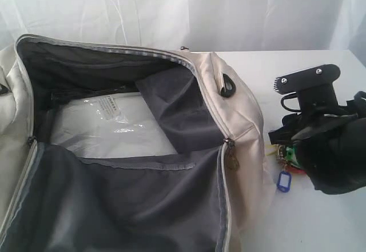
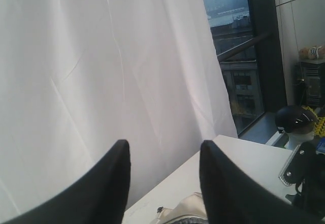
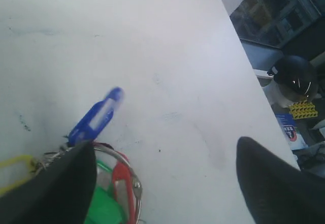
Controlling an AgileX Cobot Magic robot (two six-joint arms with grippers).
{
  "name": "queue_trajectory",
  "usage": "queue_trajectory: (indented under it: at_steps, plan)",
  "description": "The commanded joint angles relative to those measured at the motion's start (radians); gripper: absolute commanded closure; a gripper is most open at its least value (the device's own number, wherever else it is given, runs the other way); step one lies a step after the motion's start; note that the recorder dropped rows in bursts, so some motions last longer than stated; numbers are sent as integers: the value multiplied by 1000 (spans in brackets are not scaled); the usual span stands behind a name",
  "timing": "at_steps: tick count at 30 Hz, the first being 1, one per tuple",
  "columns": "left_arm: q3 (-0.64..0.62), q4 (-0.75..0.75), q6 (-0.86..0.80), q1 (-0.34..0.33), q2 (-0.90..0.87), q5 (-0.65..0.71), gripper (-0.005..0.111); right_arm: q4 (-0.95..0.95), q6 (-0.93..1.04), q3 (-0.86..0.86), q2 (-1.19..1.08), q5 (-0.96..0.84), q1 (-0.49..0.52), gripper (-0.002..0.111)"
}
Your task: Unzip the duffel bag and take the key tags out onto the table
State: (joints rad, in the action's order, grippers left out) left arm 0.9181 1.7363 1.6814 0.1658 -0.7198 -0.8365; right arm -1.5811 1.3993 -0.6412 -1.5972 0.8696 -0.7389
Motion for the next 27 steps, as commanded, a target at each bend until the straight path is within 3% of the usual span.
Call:
queue_trajectory:
  at_steps: [1,12,20,27]
  plan:
    - [1,8,5,-3,9,-9,59,-18,-9,3,10,-21,3,37]
    - [1,8,5,-3,9,-9,59,-81,77,3,190,-37,3,37]
    - [1,8,5,-3,9,7,59,-163,276,3,549,-55,3,37]
    - [1,8,1,-3,9,125,62,-163,420,56,882,-107,3,37]
